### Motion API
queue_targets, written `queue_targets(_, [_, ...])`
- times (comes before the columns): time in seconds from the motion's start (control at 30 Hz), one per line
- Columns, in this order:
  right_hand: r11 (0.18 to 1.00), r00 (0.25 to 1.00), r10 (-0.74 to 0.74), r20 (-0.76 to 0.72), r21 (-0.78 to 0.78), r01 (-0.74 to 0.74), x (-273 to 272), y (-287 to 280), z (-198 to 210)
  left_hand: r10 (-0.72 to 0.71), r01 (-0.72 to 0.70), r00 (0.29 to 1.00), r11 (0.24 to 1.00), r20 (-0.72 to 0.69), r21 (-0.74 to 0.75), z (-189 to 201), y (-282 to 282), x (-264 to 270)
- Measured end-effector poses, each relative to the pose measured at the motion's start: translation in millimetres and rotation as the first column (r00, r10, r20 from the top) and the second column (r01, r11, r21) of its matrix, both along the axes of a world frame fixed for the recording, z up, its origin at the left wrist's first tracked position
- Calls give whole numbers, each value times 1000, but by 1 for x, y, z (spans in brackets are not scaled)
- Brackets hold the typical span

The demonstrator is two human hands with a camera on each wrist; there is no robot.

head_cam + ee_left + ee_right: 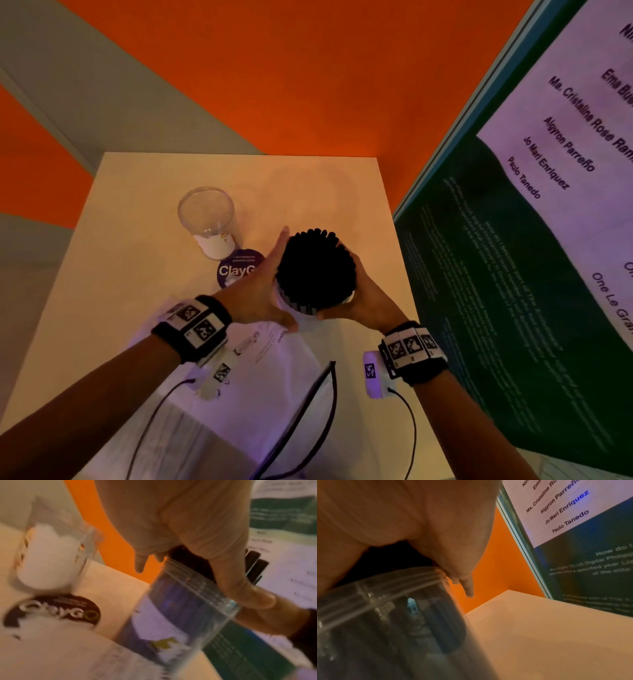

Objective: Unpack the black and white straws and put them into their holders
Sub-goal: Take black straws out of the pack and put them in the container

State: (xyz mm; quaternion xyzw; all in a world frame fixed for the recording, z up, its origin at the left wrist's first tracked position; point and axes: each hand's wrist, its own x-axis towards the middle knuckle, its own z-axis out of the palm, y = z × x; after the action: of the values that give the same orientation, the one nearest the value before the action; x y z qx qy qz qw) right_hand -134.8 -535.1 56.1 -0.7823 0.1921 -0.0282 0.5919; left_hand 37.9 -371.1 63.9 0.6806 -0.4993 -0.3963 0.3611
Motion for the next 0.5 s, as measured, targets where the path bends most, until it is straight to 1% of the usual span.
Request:
queue_targets(0.07, [999,999,-43,21,13,42,2,-1,0,111,-119,987,991,-118,-58,2,-12,-6])
queue_targets(0.13, [995,994,-100,45,34,99,2,-5,-1,197,-221,962,968,-192,-118,8,-18,-5])
queue_targets(0.17, [994,994,-103,42,43,101,1,-9,-2,215,-242,958,961,-189,-136,10,-16,-3])
queue_targets(0.2, [995,996,-83,24,52,81,-1,-12,-4,219,-242,964,959,-153,-149,11,-12,0])
queue_targets(0.23, [997,999,-47,0,55,47,-2,-14,-6,215,-225,973,962,-80,-157,14,-8,2])
queue_targets(0.27, [999,1000,-7,-20,47,8,-4,-15,-10,205,-195,978,965,37,-173,17,-5,2])
queue_targets(0.3, [999,999,25,-29,29,-25,-5,-14,-14,194,-151,962,965,194,-216,21,-6,0])
queue_targets(0.33, [999,999,46,-28,9,-46,-5,-12,-18,188,-90,911,959,368,-268,25,-10,-4])
queue_targets(0.37, [999,999,52,-16,-6,-52,-4,-10,-22,180,-23,834,956,521,-293,30,-17,-9])
queue_targets(0.4, [999,999,45,4,-17,-45,-3,-7,-25,153,35,753,962,640,-271,33,-25,-15])
queue_targets(0.43, [999,999,32,24,-20,-32,0,-4,-28,98,82,676,975,730,-206,35,-33,-22])
queue_targets(0.5, [1000,998,13,55,-9,-13,4,2,-32,-56,145,541,989,839,-28,30,-45,-33])
